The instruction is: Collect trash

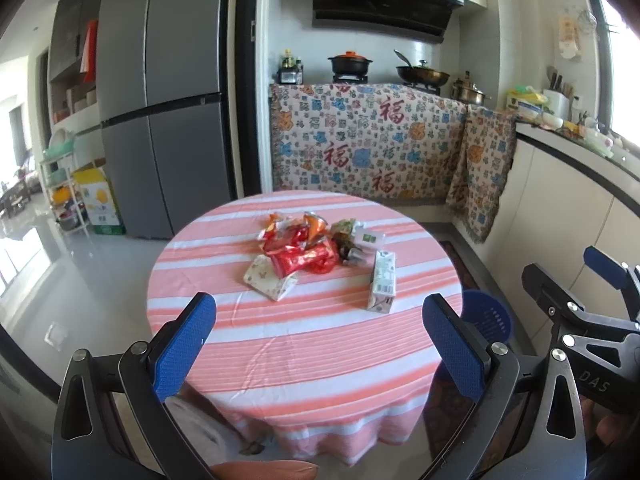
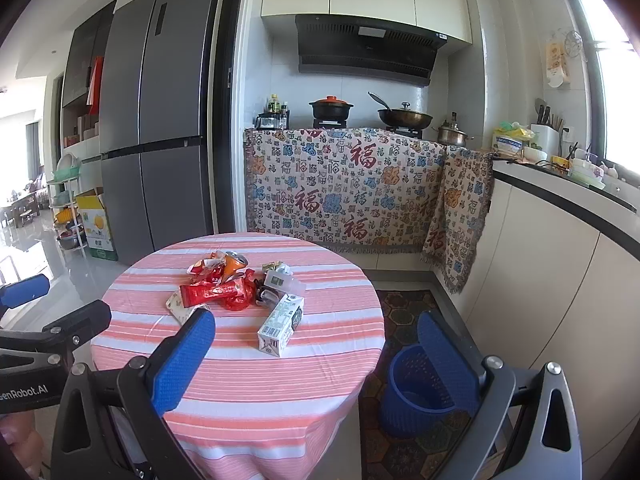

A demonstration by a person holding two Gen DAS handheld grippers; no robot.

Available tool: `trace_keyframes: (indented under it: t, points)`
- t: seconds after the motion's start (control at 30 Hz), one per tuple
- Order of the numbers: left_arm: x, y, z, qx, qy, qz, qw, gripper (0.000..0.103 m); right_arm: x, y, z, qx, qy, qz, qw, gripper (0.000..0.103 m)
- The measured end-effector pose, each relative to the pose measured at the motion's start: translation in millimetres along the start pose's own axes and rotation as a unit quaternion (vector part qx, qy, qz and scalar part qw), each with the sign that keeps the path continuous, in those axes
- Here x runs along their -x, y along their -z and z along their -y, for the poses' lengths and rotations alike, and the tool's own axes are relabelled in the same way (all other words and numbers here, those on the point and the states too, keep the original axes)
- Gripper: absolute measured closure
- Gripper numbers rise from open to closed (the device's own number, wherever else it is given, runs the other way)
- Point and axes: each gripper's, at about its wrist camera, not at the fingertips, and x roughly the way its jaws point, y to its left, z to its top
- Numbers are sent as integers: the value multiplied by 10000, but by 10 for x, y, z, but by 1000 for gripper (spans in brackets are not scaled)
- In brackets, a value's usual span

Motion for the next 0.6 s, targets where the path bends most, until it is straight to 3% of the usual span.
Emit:
trace_keyframes:
  t: [0.6]
  points:
    - [-296, 4, -233, 201, -163, -307, 9992, 0, -246, 79, -62, 55, -39, -255, 9997, 0]
